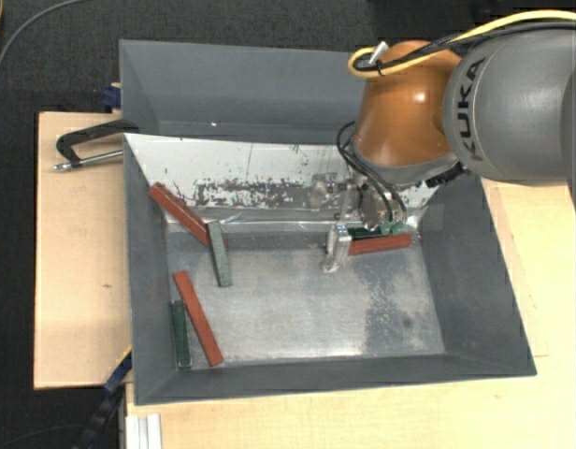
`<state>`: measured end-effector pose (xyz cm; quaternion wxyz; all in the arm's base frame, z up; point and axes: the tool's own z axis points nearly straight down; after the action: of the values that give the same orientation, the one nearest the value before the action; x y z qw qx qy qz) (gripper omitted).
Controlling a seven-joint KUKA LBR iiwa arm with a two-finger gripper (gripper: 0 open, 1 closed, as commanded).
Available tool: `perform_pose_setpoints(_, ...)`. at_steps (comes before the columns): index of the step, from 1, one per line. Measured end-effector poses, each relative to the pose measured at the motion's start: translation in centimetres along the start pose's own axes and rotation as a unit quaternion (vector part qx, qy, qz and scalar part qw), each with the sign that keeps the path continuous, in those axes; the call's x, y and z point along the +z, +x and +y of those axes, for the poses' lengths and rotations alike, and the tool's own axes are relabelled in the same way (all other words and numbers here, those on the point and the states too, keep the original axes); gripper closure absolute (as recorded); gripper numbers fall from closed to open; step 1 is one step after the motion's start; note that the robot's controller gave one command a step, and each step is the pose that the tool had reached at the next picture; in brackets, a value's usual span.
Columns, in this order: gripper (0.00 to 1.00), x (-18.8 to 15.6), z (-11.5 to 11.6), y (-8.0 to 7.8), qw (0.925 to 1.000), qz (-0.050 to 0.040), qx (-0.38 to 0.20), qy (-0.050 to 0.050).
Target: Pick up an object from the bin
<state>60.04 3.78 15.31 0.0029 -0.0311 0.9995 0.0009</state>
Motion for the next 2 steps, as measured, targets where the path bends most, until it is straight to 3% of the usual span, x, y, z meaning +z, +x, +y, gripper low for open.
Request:
perform_pose_setpoints(1, 0.0, 7.0, -4.8, 0.3, 1.0, 0.005, 0.007, 0.001)
perform_pose_setpoints(2, 0.0, 8.1, -9.5, 2.9, 0.9984, 0.0008, 0.056, 0.0)
